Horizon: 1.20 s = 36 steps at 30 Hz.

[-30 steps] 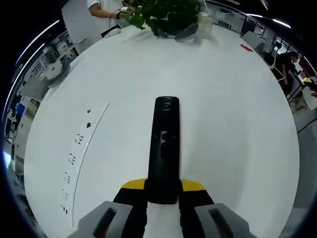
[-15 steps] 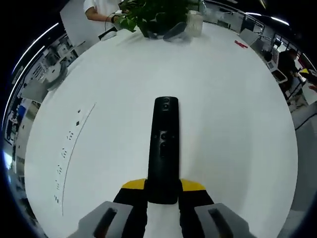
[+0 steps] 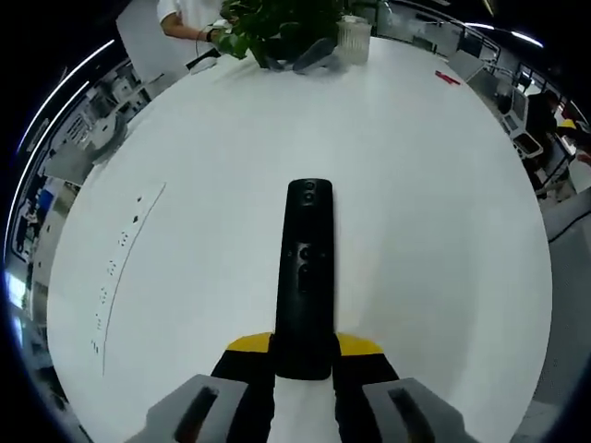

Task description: Press the specified remote control buttons in sequence, fully releasing each button before pressing the next.

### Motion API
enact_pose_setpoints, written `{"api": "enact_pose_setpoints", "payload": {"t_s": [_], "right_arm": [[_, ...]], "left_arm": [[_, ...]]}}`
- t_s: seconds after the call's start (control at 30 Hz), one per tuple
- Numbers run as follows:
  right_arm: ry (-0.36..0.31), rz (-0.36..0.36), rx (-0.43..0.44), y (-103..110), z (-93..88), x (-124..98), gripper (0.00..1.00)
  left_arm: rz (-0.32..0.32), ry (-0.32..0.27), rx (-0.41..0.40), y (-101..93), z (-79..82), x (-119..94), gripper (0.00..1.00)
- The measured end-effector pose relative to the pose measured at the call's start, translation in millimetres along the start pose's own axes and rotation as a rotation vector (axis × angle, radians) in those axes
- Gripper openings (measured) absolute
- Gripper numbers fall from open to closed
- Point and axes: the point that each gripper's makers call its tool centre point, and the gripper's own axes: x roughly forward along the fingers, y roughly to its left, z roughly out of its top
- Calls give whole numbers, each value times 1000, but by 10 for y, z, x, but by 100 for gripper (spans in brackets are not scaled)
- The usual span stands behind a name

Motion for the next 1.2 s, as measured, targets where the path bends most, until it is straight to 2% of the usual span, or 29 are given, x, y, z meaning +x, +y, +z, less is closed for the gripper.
{"api": "enact_pose_setpoints", "payload": {"t_s": [0.47,0.8,1.2], "right_arm": [[12,33,-22,69,-16,16,74],[-12,31,-18,66,19,-1,74],[-46,29,-2,67,70,-35,73]], "left_arm": [[32,30,-42,-291,-41,-20,22],[34,74,4,-527,-53,-37,23],[16,66,-2,-824,-135,-108,22]]}}
